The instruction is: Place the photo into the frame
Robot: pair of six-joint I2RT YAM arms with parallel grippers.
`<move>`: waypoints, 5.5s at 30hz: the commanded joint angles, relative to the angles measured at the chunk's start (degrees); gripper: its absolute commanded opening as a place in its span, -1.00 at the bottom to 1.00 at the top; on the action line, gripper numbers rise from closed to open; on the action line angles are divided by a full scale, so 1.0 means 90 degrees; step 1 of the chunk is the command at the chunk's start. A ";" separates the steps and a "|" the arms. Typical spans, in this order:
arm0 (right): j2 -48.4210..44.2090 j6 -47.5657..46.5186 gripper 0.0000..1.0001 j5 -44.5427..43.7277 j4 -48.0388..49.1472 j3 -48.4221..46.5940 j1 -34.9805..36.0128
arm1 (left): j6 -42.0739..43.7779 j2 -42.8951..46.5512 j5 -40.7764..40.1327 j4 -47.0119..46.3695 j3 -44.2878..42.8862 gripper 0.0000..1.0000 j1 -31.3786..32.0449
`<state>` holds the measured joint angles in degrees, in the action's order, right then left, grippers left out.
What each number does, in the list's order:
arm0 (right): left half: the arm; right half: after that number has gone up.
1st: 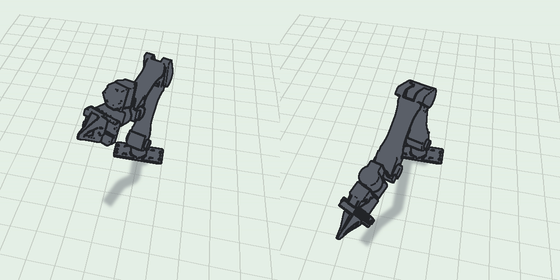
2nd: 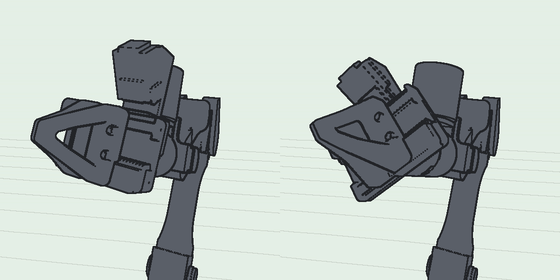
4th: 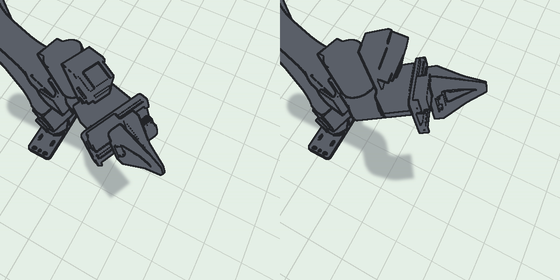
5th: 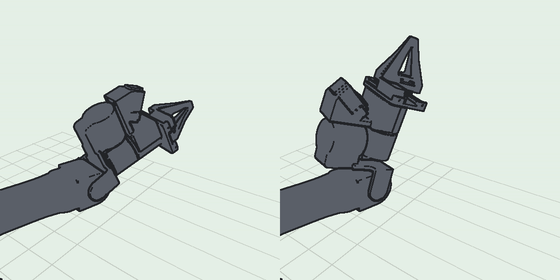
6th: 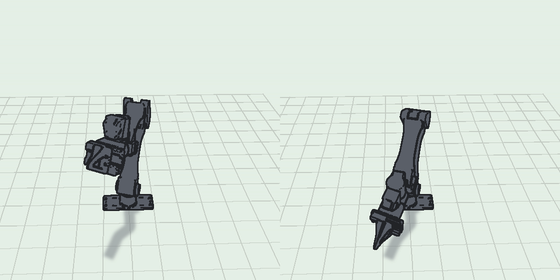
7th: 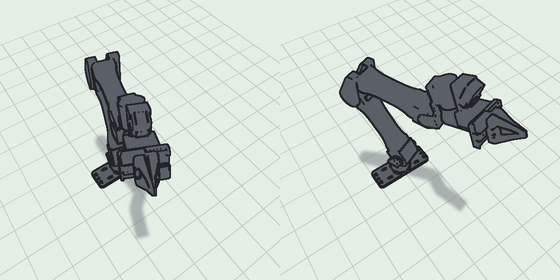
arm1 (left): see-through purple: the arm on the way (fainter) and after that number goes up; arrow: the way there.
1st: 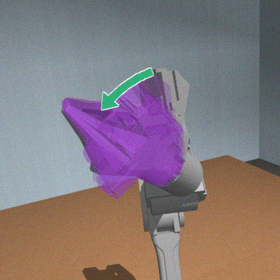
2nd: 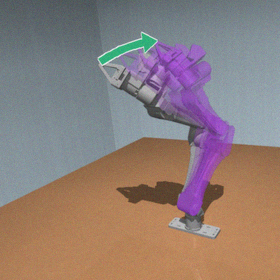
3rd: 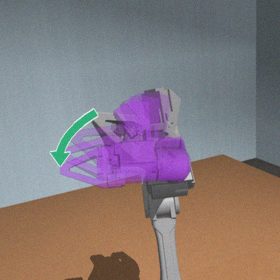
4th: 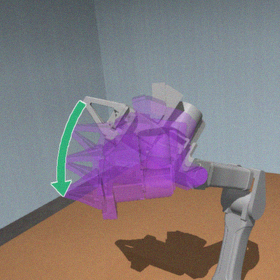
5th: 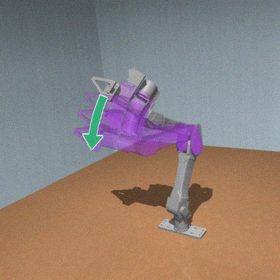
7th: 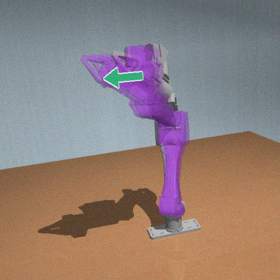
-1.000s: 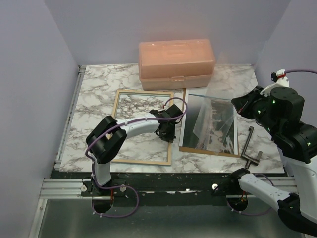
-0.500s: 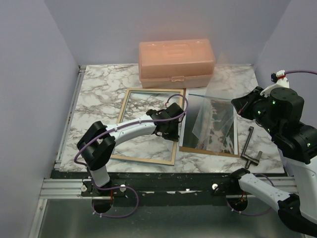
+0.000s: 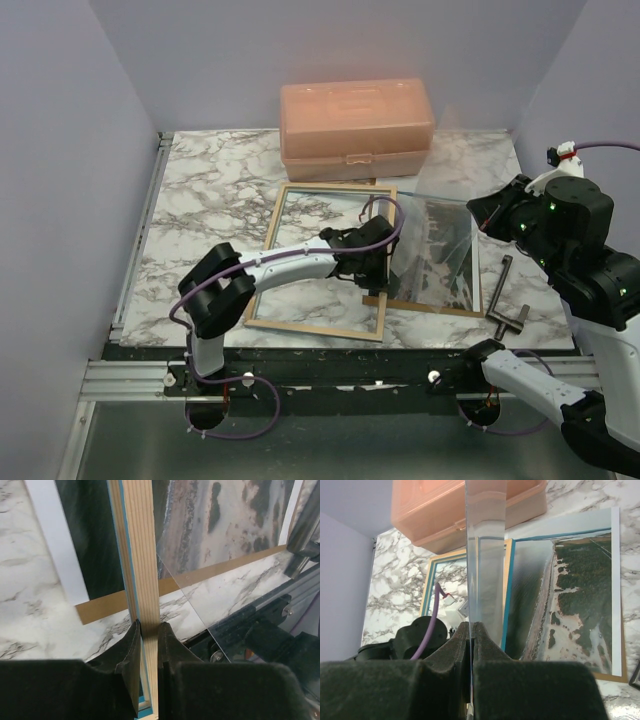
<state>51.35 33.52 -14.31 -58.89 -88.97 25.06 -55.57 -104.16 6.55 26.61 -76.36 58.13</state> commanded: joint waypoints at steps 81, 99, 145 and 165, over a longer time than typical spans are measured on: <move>0.0182 0.0418 -0.99 0.1927 0.1536 0.1823 -0.0011 | 0.1733 0.3192 -0.0412 0.0657 0.4290 -0.77 -0.3105; 0.0143 0.0572 -0.99 0.2240 0.1787 0.2031 -0.0009 | 0.0881 0.3689 -0.0677 0.0643 0.4246 -0.97 -0.1847; 0.0366 0.0675 -0.99 0.2690 0.1872 0.2151 -0.0008 | 0.1614 0.3971 0.0114 -0.0649 0.4438 0.30 -0.1566; 0.0382 0.1295 -0.99 0.3562 0.2646 0.2572 -0.0009 | 0.2086 0.5089 0.0400 -0.0657 0.5277 0.17 -0.2884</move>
<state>54.76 42.59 13.58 -40.10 -67.35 25.06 -39.75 -58.39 9.08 19.53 -29.10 33.04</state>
